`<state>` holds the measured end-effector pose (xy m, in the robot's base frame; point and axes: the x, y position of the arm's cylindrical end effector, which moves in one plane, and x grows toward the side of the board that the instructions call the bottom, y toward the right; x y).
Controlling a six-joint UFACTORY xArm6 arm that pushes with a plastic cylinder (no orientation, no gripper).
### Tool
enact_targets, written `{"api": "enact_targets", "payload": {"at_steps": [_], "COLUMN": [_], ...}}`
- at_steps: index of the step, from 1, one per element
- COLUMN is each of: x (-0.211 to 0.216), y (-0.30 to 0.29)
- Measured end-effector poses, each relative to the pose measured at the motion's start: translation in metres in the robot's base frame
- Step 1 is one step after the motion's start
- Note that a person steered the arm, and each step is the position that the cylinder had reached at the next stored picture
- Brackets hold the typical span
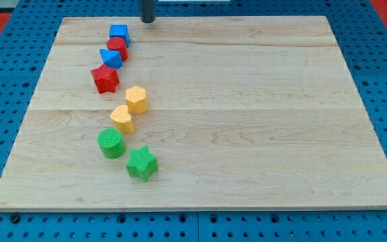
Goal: Move blue cube along with red circle to the right of blue triangle
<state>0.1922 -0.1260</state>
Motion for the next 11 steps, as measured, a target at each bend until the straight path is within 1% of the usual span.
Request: {"api": "enact_targets", "payload": {"at_steps": [1, 2, 5, 6, 7, 8, 11], "x": [0.000, 0.008, 0.036, 0.022, 0.000, 0.008, 0.049], "y": [-0.089, -0.107, 0.022, 0.034, -0.007, -0.031, -0.031]}}
